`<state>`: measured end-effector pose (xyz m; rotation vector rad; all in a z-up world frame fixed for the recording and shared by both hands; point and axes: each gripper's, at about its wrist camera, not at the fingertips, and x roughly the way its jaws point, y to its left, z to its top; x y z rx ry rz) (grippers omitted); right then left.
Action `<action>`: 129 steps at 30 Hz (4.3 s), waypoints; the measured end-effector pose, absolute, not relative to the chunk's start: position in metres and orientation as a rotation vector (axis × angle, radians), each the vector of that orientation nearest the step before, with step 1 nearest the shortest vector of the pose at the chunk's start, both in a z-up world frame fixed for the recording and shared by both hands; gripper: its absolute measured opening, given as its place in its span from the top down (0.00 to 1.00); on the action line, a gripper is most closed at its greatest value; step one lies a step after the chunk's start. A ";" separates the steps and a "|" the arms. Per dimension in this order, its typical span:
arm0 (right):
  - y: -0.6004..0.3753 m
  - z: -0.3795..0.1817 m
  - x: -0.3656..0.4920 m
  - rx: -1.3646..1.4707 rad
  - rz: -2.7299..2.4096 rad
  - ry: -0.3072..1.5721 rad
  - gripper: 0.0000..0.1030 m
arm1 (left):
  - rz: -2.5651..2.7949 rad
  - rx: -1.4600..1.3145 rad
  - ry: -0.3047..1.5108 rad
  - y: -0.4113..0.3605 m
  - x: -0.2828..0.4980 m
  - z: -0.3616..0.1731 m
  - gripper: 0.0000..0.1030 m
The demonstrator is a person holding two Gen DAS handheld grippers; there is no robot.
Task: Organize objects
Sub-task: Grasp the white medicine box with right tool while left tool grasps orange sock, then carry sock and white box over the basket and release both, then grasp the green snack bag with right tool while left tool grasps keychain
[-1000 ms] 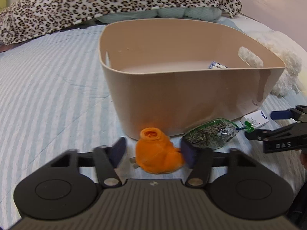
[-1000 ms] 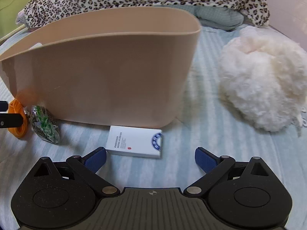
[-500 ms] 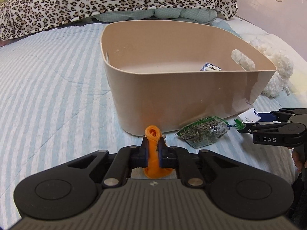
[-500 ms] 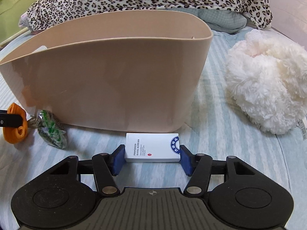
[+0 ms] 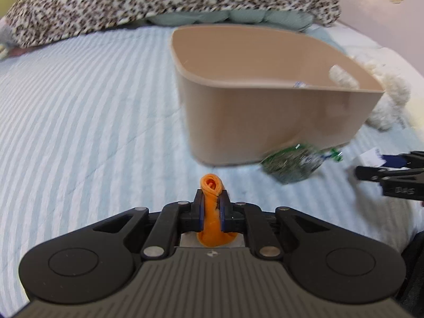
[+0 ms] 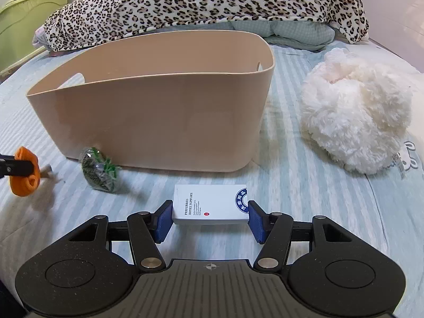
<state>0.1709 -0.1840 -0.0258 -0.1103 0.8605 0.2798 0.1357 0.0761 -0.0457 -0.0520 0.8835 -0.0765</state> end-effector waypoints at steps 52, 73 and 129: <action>-0.143 0.034 0.247 -0.136 0.271 0.684 0.46 | -0.100 0.021 0.836 0.025 0.266 -0.006 0.85; -0.160 0.063 0.181 -0.133 0.288 0.640 0.01 | -0.045 0.028 0.727 0.061 0.180 0.042 0.13; -0.081 -0.025 0.162 -0.146 0.509 0.893 0.87 | -0.145 0.034 0.933 0.098 0.137 -0.065 0.86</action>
